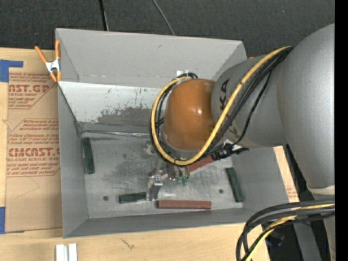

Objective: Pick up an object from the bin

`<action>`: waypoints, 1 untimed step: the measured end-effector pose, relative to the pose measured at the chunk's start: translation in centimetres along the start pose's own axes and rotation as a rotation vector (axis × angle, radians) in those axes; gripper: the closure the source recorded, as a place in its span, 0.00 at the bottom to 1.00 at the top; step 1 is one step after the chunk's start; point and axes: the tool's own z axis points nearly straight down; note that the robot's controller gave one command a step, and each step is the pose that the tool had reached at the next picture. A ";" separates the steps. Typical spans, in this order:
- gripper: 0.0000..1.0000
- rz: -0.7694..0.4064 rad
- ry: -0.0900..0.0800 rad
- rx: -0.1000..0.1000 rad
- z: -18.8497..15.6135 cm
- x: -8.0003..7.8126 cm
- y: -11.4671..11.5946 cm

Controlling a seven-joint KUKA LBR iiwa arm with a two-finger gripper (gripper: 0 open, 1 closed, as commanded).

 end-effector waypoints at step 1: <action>1.00 -0.312 0.004 0.001 4.5 3.2 -1.5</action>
Offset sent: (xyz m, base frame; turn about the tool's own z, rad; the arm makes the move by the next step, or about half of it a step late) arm 0.0000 0.0000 0.0000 0.0000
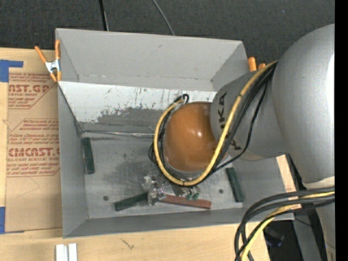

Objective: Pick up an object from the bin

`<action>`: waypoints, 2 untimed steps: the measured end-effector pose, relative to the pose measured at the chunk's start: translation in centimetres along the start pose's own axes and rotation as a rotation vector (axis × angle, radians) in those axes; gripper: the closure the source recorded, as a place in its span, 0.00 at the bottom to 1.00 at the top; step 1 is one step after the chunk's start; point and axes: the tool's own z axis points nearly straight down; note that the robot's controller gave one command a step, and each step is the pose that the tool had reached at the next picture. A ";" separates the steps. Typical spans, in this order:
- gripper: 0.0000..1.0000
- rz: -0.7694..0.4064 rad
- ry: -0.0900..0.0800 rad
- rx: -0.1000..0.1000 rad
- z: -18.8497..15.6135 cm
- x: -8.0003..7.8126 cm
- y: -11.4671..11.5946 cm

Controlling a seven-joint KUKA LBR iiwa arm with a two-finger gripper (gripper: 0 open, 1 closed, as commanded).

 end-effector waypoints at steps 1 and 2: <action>1.00 0.001 0.001 0.000 0.0 0.0 -0.1; 1.00 0.009 0.002 0.001 -3.7 -1.2 0.1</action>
Offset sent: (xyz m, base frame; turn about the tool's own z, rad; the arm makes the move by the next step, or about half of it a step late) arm 0.0121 0.0044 0.0403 0.0080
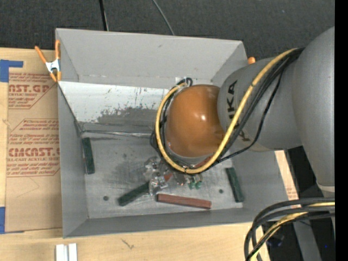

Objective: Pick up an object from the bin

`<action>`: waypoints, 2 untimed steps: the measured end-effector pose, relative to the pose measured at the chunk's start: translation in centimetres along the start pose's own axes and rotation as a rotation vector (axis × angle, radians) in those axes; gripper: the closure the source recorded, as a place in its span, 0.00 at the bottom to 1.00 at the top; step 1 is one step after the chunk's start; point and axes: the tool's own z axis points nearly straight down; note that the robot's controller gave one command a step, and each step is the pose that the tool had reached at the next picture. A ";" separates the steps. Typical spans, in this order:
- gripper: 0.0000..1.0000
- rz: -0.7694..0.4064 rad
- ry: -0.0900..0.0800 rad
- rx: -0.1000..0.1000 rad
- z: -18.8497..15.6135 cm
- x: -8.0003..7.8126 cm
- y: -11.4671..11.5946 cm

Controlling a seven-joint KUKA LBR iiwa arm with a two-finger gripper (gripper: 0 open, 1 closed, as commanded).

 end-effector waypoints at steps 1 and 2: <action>1.00 0.014 -0.001 -0.001 -1.6 1.1 0.0; 1.00 0.059 -0.003 0.000 -9.5 -1.1 -1.2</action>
Offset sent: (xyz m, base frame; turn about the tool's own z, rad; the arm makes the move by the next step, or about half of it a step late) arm 0.0138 -0.0091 0.0958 0.0592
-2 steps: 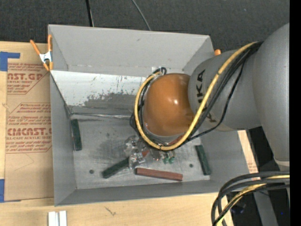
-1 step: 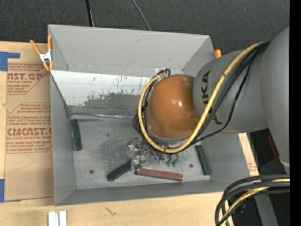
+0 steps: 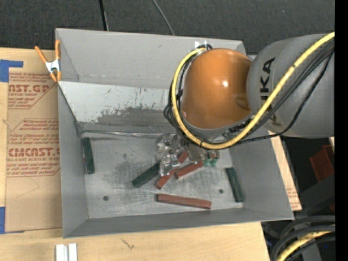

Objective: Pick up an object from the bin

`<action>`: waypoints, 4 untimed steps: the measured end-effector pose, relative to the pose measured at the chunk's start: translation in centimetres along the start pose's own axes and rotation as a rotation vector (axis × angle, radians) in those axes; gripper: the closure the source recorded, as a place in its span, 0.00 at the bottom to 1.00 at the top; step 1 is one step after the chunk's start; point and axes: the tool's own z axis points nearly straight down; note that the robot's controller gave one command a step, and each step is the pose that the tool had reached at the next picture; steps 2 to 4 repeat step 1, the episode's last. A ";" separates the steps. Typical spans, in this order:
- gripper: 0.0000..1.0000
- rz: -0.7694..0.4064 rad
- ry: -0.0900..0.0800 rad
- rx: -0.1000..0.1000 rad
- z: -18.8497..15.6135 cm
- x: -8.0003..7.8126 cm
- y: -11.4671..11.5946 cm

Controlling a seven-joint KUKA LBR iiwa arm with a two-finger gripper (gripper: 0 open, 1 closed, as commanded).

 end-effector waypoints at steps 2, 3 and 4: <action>1.00 0.000 0.000 0.000 0.0 0.0 0.0; 1.00 0.000 0.000 0.000 0.0 0.0 0.0; 1.00 0.000 0.000 0.000 0.0 0.0 0.0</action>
Offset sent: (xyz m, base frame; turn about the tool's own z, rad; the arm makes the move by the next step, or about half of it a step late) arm 0.0351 -0.0360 0.0443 -0.1881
